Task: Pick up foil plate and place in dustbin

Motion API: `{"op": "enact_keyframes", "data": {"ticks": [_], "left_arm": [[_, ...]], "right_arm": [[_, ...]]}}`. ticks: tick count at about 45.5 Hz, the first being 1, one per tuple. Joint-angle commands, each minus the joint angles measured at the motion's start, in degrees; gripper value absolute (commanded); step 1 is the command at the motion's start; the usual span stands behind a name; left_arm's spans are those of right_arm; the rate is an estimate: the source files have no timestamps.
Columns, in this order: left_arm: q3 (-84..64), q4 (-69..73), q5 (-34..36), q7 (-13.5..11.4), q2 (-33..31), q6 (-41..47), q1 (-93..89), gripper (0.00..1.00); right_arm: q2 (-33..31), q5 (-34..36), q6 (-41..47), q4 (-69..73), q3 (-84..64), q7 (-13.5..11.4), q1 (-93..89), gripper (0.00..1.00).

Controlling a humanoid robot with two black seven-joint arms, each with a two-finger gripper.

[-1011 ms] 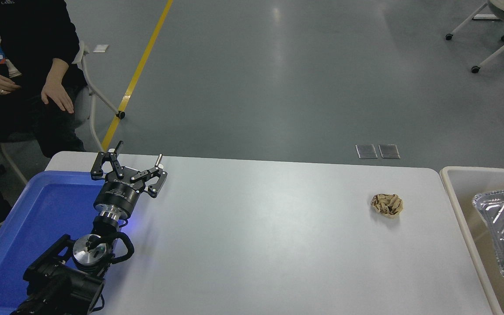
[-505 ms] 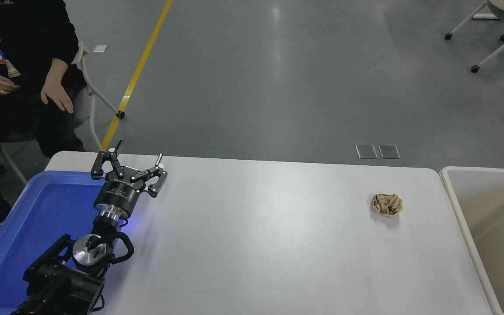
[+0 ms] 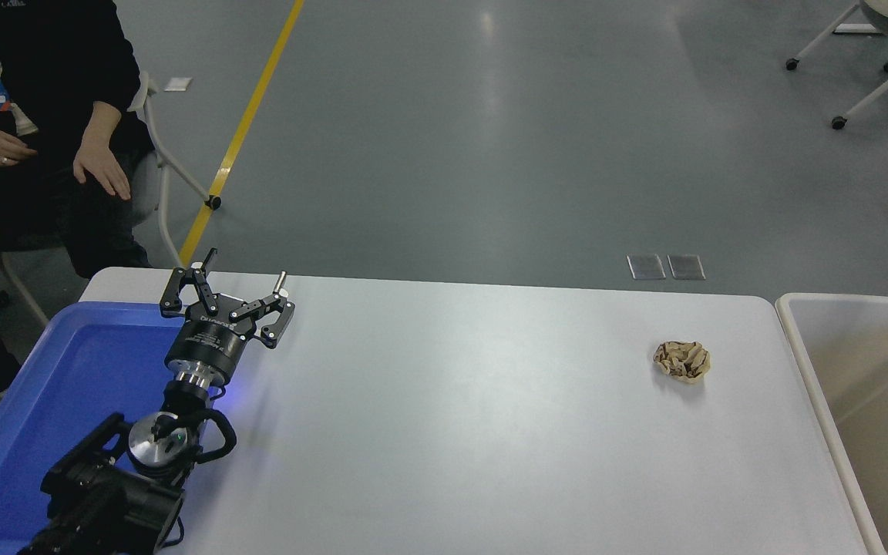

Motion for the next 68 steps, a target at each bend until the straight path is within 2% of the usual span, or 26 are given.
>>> {"op": "enact_keyframes", "data": {"ticks": [1, 10, 22, 30, 41, 45, 51, 56, 68], "left_arm": [[0.02, 0.03, 0.0, 0.0, 0.0, 0.03, 0.0, 0.99], [0.02, 0.03, 0.0, 0.0, 0.08, 0.03, 0.0, 0.99], [0.02, -0.06, 0.0, 0.0, 0.0, 0.03, 0.0, 0.99], [0.02, -0.06, 0.0, 0.0, 0.0, -0.05, 0.0, 0.99], [0.02, 0.03, 0.0, 0.0, 0.08, -0.05, 0.0, 0.99], [0.02, 0.03, 0.0, 0.0, 0.0, 0.03, 0.0, 0.99], [0.02, -0.06, 0.0, 0.0, 0.08, 0.03, 0.0, 0.99], [0.02, 0.03, 0.0, 0.0, 0.0, 0.03, 0.0, 0.99], [0.02, -0.06, 0.0, 0.0, 0.0, 0.03, 0.0, 0.99]], "right_arm": [[-4.93, -4.48, 0.07, 19.23, -12.23, -0.07, 16.13, 1.0], [-6.07, -9.76, -0.1, 34.79, -20.85, 0.02, 25.27, 1.0], [-4.67, -9.68, 0.07, 54.56, -37.45, 0.1, 42.49, 1.0], [3.15, -9.59, 0.16, 61.52, -50.03, 0.45, 54.54, 1.0], [15.54, -8.62, 1.13, 62.23, -54.08, 0.37, 59.73, 1.0], [19.5, -8.01, 4.11, 63.19, -53.82, 0.45, 61.58, 1.0], [24.07, -0.46, 7.54, 65.48, -51.71, 0.54, 62.37, 1.0], [28.11, 2.45, 10.7, 65.74, -51.27, 0.54, 62.37, 1.0], [29.53, 3.68, 22.12, 65.83, -49.33, 0.54, 64.57, 1.0]]}}
